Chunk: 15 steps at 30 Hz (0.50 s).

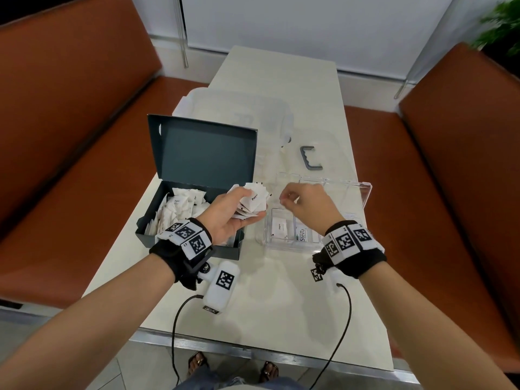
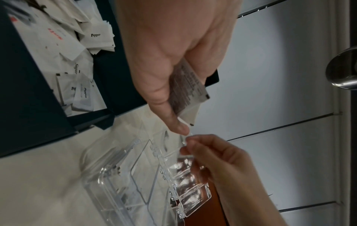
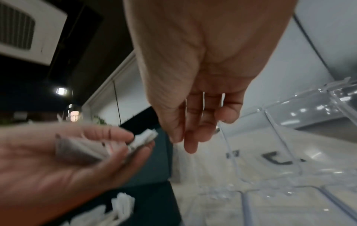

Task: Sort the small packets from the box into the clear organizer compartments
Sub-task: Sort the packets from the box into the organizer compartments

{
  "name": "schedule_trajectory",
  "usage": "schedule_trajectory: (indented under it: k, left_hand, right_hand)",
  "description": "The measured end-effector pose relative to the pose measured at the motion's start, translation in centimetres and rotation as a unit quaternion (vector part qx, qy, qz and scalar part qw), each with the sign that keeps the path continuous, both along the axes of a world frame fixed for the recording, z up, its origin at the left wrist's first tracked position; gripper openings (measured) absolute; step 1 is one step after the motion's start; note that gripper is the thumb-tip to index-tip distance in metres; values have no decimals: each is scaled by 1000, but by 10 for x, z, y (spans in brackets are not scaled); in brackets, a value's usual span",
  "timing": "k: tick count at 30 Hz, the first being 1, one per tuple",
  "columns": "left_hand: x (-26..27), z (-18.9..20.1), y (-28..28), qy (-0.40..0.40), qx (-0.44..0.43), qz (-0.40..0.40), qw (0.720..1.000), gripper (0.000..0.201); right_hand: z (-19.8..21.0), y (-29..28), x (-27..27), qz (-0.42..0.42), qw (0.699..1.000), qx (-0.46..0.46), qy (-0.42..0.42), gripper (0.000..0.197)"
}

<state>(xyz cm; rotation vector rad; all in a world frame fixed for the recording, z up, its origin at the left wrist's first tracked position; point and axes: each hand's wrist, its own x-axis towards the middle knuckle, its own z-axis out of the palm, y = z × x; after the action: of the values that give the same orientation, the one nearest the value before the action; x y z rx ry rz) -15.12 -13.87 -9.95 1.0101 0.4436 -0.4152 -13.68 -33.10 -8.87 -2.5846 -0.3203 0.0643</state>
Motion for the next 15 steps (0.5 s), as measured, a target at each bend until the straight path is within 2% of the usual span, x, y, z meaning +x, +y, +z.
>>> schedule_trajectory:
  k: [3, 7, 12, 15]
  left_hand:
    - [-1, 2, -6, -8, 0, -11, 1000, 12]
    - [-5, 5, -19, -45, 16, -53, 997, 17]
    - [-4, 11, -32, -40, 7, -64, 997, 19]
    - [-6, 14, -35, -24, -8, -71, 997, 16]
  right_hand:
    - [9, 6, -6, -52, 989, 137, -21, 12]
    - [8, 11, -11, -79, 979, 185, 32, 28]
    - [11, 0, -14, -111, 948, 293, 58, 21]
    - [12, -6, -15, -108, 940, 317, 58, 14]
